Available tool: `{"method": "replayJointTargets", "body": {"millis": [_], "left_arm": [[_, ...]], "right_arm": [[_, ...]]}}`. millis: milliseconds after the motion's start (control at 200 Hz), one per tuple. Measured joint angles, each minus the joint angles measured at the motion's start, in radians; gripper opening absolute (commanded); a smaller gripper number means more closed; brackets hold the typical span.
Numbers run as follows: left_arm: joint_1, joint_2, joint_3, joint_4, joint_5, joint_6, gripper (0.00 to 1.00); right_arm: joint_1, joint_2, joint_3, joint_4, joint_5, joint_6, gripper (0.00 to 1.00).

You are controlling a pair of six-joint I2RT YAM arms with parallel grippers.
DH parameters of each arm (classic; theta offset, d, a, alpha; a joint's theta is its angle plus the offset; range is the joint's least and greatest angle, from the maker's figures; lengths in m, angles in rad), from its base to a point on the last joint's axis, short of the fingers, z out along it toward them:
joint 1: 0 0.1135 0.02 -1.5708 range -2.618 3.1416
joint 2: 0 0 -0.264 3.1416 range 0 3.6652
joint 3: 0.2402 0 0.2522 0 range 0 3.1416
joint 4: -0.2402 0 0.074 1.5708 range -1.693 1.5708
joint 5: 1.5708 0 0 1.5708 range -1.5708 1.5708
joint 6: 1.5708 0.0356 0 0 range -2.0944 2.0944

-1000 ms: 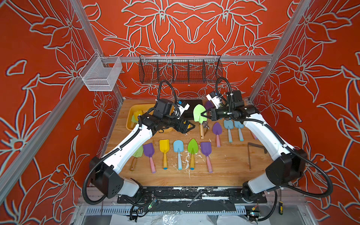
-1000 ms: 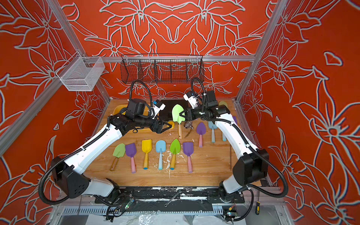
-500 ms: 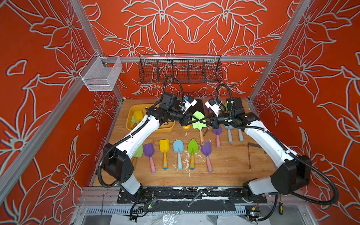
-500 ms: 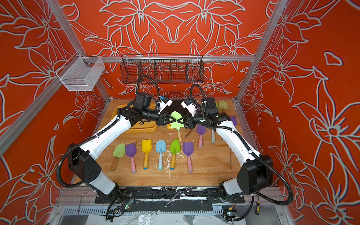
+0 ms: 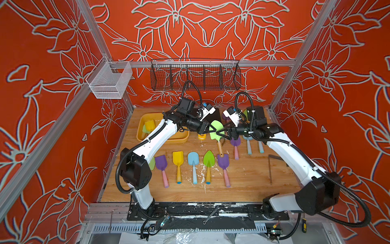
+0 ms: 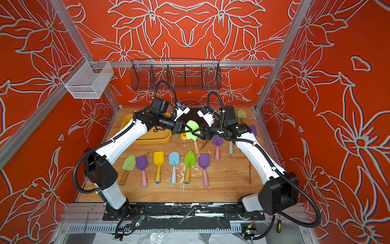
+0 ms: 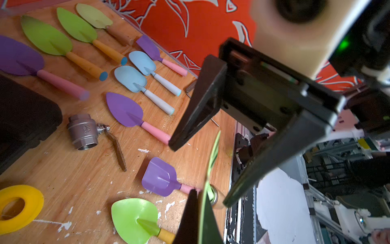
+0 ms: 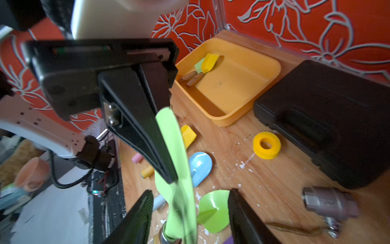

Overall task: Take the shovel out of the storage box
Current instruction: Place the shovel at the center of the board.

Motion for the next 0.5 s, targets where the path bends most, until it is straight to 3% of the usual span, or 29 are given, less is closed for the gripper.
{"method": "replayJointTargets", "body": {"millis": [130,260,390,500], "left_arm": [[0.006,0.047,0.076,-0.025,-0.121,-0.184,0.00],[0.011,0.127,0.187,-0.077,-0.164,-0.335,0.00],[0.004,0.171,0.225,-0.127,-0.179,-0.398,0.00],[-0.002,0.185,0.238,-0.168,-0.194,-0.403,0.00]], "right_arm": [[0.038,-0.124,-0.135,0.042,0.211,0.129,0.81],[0.126,-0.136,-0.166,0.035,0.393,0.189,0.77],[0.143,-0.102,-0.171,0.029,0.519,0.221,0.75],[0.142,-0.071,-0.171,0.021,0.575,0.231,0.66]]}}
